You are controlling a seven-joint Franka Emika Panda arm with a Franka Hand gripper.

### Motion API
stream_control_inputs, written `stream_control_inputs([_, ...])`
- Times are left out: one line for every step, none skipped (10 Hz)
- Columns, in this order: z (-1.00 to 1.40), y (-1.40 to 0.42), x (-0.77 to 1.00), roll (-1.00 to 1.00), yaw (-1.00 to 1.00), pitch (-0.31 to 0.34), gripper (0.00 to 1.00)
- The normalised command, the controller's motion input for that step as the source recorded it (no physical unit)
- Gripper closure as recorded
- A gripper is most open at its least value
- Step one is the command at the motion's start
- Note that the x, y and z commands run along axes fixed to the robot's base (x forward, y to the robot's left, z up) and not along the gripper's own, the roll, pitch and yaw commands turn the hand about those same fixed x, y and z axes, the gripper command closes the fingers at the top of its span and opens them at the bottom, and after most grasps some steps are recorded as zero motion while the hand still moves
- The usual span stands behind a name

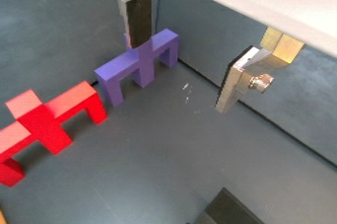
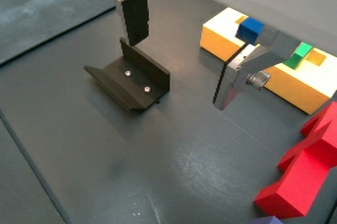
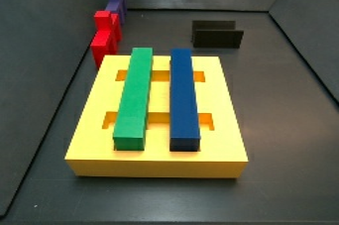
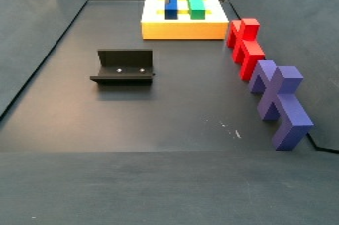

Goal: Pick up the purple object. Move up. Move to above the board. Insert the purple object.
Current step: Pick up the purple object.

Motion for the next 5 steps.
stream_control_inputs([0.00,0.00,-0.06,0.00,0.00,-0.021,0.00])
stream_control_inputs([0.00,0.00,0.00,0.00,-0.01,0.000,0.00])
stream_control_inputs([-0.04,0.00,0.00,-0.04,-0.29,0.000,0.00])
stream_control_inputs([-0.09,0.00,0.04,-0.09,-0.60,-0.003,0.00])
stream_control_inputs([-0.10,0.00,0.00,-0.11,-0.73,-0.016,0.00])
